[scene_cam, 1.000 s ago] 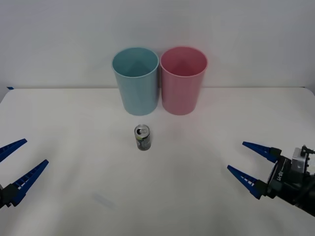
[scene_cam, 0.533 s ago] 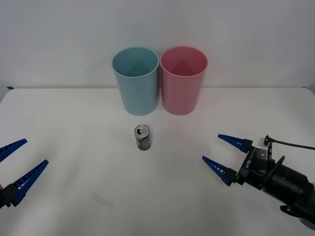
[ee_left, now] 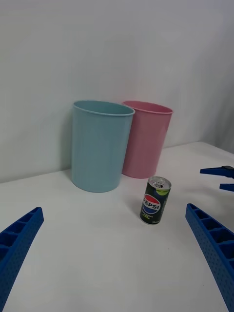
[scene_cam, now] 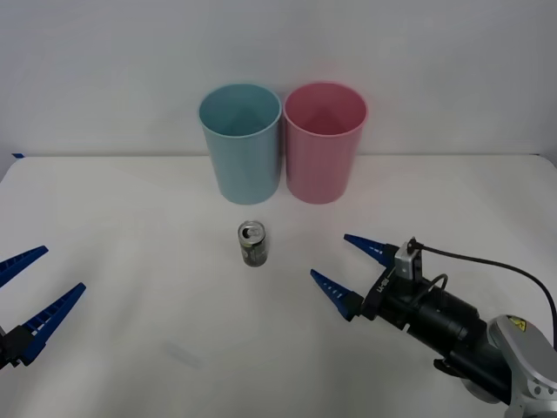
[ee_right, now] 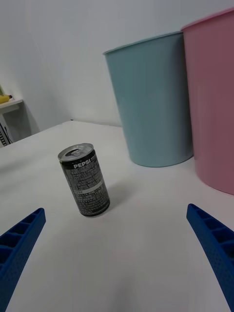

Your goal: Grasp the object on the table and drop it into the matching bin: aluminum can to the light blue bin, PET bottle to the pink bin.

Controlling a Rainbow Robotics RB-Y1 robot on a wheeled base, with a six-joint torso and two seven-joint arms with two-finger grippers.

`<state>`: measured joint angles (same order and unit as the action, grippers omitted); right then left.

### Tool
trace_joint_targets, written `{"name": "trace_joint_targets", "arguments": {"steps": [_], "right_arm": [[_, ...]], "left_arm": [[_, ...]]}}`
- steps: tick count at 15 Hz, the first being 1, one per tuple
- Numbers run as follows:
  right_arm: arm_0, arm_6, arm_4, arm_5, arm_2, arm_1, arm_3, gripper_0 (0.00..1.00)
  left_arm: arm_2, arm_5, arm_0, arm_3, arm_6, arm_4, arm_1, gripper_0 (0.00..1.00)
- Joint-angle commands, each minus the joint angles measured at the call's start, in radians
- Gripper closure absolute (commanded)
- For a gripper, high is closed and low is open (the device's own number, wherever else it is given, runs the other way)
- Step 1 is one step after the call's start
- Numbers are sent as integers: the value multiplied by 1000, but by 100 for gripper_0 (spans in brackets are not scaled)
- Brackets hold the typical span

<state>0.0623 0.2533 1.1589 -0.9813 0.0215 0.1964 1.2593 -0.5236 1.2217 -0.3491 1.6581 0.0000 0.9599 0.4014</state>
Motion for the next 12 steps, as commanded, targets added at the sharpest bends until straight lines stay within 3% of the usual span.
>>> {"name": "trace_joint_targets", "arguments": {"steps": [1, 8, 12], "right_arm": [[8, 15, 36, 35, -15, -55, 0, 0], [19, 38, 108, 142, -69, -153, -1, 0], [120, 127, 116, 139, -43, -192, -141, 0]], "left_arm": [[0, 0, 0, 0, 0, 0, 0, 0], [0, 0, 0, 0, 0, 0, 0, 0], [0, 0, 0, 0, 0, 0, 0, 0]]}}
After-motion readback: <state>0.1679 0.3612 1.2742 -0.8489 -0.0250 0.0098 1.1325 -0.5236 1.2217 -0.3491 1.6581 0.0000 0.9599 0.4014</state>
